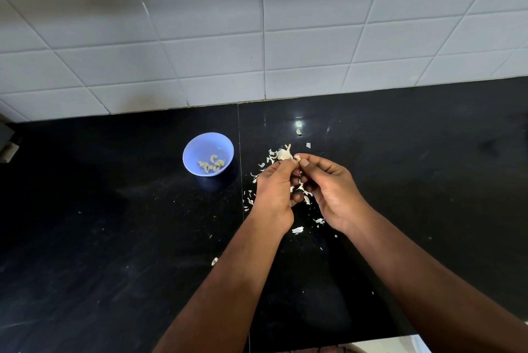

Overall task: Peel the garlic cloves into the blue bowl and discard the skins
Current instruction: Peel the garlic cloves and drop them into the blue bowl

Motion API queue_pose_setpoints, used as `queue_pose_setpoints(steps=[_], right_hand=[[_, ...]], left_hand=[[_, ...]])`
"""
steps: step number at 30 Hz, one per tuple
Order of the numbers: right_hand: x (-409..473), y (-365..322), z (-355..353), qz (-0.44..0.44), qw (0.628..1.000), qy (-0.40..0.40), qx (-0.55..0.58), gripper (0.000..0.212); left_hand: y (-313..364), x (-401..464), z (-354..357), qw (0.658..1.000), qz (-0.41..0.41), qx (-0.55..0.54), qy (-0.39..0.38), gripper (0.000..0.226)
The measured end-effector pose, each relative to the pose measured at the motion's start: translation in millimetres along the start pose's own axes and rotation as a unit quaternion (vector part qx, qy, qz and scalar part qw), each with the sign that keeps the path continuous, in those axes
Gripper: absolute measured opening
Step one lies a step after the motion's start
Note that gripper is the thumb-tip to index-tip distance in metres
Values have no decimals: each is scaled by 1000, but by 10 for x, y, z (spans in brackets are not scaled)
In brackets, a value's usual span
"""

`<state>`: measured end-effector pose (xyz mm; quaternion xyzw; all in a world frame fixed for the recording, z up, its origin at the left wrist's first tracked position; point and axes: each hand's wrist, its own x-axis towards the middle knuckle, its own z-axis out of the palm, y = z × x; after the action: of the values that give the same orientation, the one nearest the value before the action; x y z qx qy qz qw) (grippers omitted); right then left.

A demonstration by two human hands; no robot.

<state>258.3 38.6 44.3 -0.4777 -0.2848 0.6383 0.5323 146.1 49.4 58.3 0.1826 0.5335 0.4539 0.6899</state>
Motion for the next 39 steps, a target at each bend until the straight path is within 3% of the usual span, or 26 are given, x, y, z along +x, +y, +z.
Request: queue_pose_setpoints(steps=[9, 14, 18, 20, 23, 26, 31, 34, 39], right_hand=[[96, -6, -25, 54, 990, 47, 124, 13], [106, -6, -65, 20, 997, 64, 35, 17], [103, 0, -84, -43, 984, 73, -159, 20], [106, -4, -110, -72, 961, 69, -256, 23], [87, -36, -136, -114, 920, 59, -371, 24], [37, -70, -136, -135, 899, 29, -415, 28], [-22, -83, -163, -183, 871, -38, -455, 46], [-29, -76, -155, -186, 888, -33, -420, 41], [5, -77, -77, -132, 963, -12, -234, 34]], left_hand=[[-43, 12, -129, 990, 35, 138, 17, 24], [-20, 8, -241, 948, 34, 317, -10, 29], [-78, 65, -339, 902, 81, 424, 0, 43], [-56, 42, -342, 914, 75, 399, -12, 20], [-20, 35, -325, 939, 92, 332, -9, 29], [-4, 42, -284, 947, 145, 286, 5, 11], [0, 87, -255, 965, 113, 237, -18, 14], [10, 85, -227, 986, 56, 152, -38, 13], [-6, 79, -188, 998, 7, 31, -60, 15]])
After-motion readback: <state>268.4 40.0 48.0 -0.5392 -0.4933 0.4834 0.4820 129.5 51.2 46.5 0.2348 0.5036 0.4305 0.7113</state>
